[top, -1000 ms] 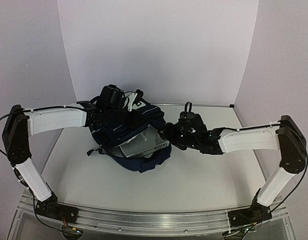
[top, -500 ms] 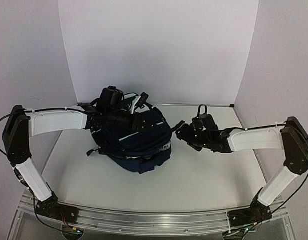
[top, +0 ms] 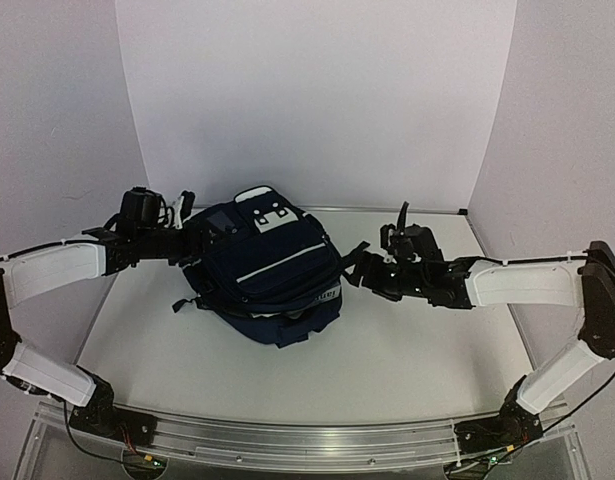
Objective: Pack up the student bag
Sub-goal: Zip the student bag at the center of the board.
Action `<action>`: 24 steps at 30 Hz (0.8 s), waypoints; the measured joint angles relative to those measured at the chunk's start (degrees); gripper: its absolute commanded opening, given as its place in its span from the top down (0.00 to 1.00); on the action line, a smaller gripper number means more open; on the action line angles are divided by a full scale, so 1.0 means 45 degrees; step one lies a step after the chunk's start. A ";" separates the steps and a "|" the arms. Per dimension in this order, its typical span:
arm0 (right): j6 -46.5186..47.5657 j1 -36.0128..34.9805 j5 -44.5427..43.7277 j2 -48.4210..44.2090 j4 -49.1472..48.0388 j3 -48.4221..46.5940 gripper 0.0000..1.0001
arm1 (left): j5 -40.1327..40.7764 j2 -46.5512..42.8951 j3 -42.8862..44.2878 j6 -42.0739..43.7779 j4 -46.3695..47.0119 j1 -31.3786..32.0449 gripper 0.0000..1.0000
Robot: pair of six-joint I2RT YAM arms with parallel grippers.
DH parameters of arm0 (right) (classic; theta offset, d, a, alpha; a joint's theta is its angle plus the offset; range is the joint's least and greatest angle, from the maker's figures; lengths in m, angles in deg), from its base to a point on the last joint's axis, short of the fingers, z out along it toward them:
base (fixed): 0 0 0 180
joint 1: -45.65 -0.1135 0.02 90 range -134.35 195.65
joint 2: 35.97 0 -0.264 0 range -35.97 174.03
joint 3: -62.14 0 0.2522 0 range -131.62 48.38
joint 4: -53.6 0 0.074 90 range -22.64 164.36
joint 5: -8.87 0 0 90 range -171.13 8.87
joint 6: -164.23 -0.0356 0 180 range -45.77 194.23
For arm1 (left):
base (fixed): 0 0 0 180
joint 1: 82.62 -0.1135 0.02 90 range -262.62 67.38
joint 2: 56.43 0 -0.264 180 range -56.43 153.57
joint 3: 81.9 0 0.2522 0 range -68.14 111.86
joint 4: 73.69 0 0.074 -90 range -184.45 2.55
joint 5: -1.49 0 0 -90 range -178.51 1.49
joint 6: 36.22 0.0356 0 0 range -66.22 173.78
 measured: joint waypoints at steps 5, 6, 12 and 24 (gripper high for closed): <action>0.0230 -0.0698 0.0328 -0.0117 0.0009 -0.0001 0.16 | 0.0583 -0.0813 -0.2716 -0.0694 0.0095 -0.1400 0.23; 0.0246 -0.0808 0.0420 -0.0112 0.0002 -0.0011 0.16 | 0.0596 -0.0803 -0.3101 -0.0772 0.0170 -0.1542 0.24; -0.0528 -0.1029 0.1333 0.0735 -0.0598 -0.0409 0.23 | 0.0439 -0.0425 -0.4766 -0.1249 0.1533 -0.1971 0.25; -0.2952 -0.1177 0.2614 0.3743 -0.2368 -0.1390 0.43 | 0.0216 -0.0293 -0.5681 -0.1379 0.3692 -0.2036 0.21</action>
